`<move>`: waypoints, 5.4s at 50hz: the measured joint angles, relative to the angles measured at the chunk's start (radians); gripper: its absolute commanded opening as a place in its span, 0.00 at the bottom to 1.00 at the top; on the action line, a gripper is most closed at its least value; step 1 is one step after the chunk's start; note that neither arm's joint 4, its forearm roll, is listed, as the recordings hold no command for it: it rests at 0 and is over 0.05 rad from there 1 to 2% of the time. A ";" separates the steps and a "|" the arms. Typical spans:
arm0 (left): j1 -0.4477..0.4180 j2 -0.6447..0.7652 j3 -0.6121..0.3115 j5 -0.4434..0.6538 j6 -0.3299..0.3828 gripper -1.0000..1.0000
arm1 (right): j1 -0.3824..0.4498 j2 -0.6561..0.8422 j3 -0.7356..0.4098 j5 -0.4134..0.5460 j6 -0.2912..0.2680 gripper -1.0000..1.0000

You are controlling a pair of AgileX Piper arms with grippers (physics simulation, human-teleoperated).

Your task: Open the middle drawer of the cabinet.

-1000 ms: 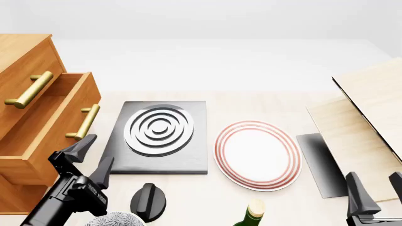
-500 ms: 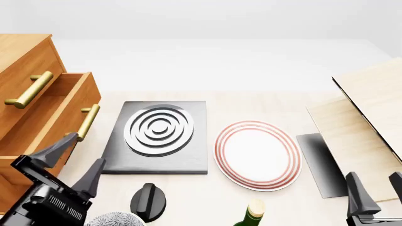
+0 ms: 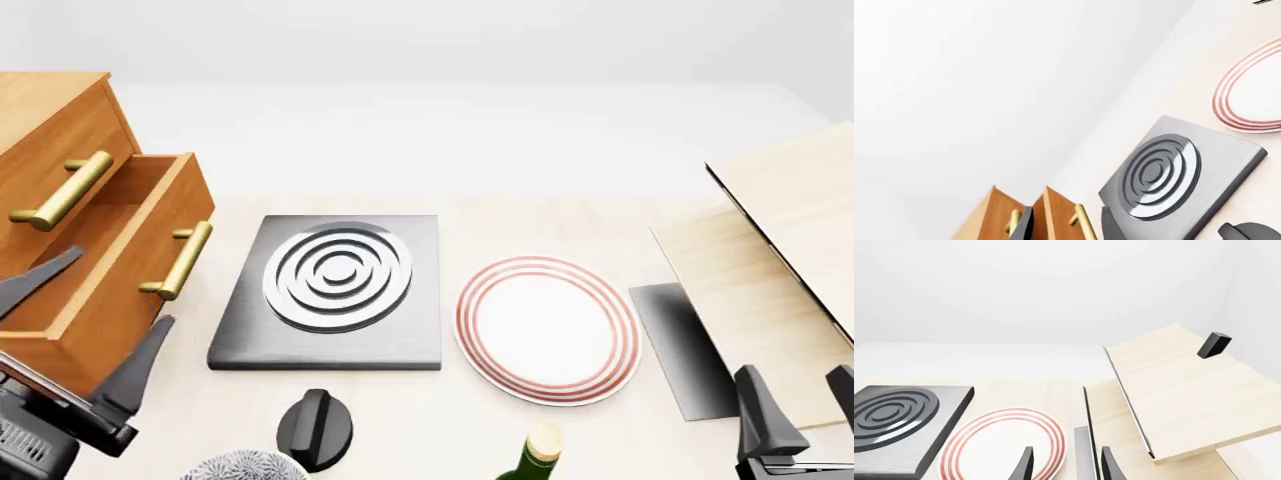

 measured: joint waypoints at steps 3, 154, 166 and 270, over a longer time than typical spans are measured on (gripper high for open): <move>0.000 -0.008 -0.030 0.044 -0.031 1.00 | 0.000 0.000 0.000 0.000 0.000 1.00; 0.209 0.219 -0.489 0.628 -0.843 1.00 | 0.004 -0.001 0.002 0.001 0.004 1.00; 0.268 0.217 -0.474 0.620 -0.826 1.00 | 0.004 -0.001 0.002 0.001 0.004 1.00; 0.454 0.480 -0.309 0.313 -0.826 1.00 | 0.004 -0.001 0.002 0.001 0.004 1.00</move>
